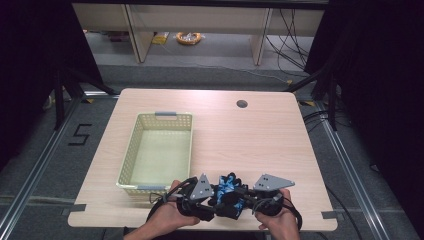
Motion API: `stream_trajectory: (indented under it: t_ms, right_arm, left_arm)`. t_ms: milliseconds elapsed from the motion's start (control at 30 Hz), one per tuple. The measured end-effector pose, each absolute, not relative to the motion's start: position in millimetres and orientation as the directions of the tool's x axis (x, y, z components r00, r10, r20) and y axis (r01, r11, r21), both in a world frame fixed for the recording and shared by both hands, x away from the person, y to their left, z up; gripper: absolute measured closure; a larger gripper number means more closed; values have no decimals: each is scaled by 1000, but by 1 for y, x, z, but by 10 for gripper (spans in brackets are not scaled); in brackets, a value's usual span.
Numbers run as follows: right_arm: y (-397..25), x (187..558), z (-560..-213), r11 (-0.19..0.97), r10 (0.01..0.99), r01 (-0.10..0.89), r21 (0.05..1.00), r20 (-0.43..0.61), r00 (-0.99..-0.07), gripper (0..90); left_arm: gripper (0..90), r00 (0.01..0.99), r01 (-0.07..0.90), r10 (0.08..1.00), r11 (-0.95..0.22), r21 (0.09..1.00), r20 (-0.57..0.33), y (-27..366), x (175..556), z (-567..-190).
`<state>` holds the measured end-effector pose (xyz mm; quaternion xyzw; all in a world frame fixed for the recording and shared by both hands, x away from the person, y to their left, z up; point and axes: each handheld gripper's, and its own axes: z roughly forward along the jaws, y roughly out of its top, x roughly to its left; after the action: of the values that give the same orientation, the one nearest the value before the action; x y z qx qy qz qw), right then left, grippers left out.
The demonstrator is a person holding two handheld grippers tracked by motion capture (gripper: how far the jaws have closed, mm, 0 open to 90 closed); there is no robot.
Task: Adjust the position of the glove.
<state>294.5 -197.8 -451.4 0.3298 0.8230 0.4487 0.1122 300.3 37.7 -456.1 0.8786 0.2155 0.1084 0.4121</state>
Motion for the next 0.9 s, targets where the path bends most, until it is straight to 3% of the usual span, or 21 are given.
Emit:
stream_trajectory:
  t_ms: [200,467,500,667,733,900]
  right_arm:
    - [-195,293,-449,397,623,424,814,101,-776,896]
    - [-189,296,-445,411,618,409,815,80,-782,896]
    - [-188,298,-445,418,616,403,814,72,-785,897]
    - [-183,309,-442,449,603,399,799,58,-796,897]
    - [-181,319,-439,468,584,395,791,59,-810,896]
    - [-175,332,-440,512,566,399,761,50,-823,896]
  left_arm:
    - [425,873,359,486,-565,742,-52,38,306,-463]
    - [708,881,385,456,-540,749,-125,36,303,-469]
    - [732,883,373,460,-557,742,-98,36,304,-469]
    - [787,873,408,463,-515,754,-155,31,308,-470]
    - [786,854,450,478,-482,752,-205,29,310,-471]
    - [756,834,485,501,-464,741,-232,24,312,-477]
